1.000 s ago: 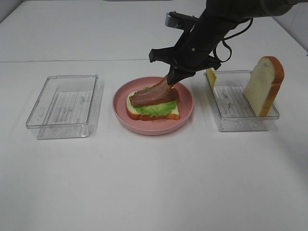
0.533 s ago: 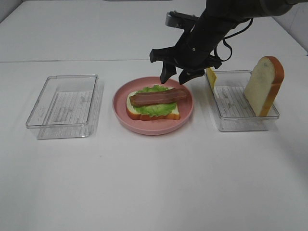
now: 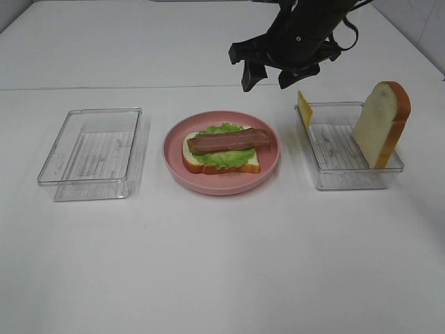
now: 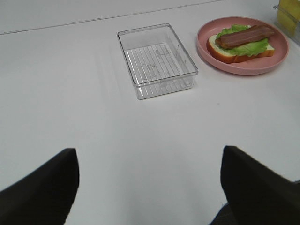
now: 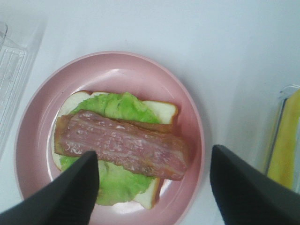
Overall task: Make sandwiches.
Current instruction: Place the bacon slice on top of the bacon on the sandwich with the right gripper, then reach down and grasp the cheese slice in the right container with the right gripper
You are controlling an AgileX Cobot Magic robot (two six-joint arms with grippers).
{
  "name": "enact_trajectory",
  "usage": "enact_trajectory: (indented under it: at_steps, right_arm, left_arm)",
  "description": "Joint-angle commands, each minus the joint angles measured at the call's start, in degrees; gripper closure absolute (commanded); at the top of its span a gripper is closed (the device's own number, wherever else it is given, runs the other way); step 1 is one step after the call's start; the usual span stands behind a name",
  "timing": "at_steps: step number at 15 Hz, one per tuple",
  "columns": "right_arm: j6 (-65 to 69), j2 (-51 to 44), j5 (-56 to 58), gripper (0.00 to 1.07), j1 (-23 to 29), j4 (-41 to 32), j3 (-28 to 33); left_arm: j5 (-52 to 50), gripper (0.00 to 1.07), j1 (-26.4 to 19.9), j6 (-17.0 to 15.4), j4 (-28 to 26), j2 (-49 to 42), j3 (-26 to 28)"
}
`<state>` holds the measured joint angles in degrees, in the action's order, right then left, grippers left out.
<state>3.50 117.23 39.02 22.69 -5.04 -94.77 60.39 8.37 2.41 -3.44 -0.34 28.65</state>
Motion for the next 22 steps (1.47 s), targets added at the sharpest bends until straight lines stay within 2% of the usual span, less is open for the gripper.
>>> enact_trajectory:
  at_steps: [1, 8, 12, 19, 22]
  right_arm:
    - [3.5, -0.52, 3.5, 0.42, -0.8, 3.72, -1.15]
    - [3.95, 1.49, 3.67, 0.42, -9.17, 3.21, -1.55]
    - [0.17, 3.84, 2.46, 0.42, -9.91, -1.43, -1.55]
    - [0.23, 7.39, -1.89, 0.42, -9.91, -1.6, -1.55]
    - [0.23, 8.77, -2.18, 0.47, -9.97, -1.43, -1.55]
  left_arm:
    - [-0.52, 0.28, 0.23, 0.06, -0.06, -1.15, -0.11]
    - [-0.52, 0.28, 0.23, 0.06, -0.06, -1.15, -0.11]
    - [-0.52, 0.28, 0.23, 0.06, -0.06, -1.15, -0.11]
    - [-0.52, 0.28, 0.23, 0.06, -0.06, -1.15, -0.11]
    - [-0.52, 0.28, 0.23, 0.06, -0.06, -1.15, -0.11]
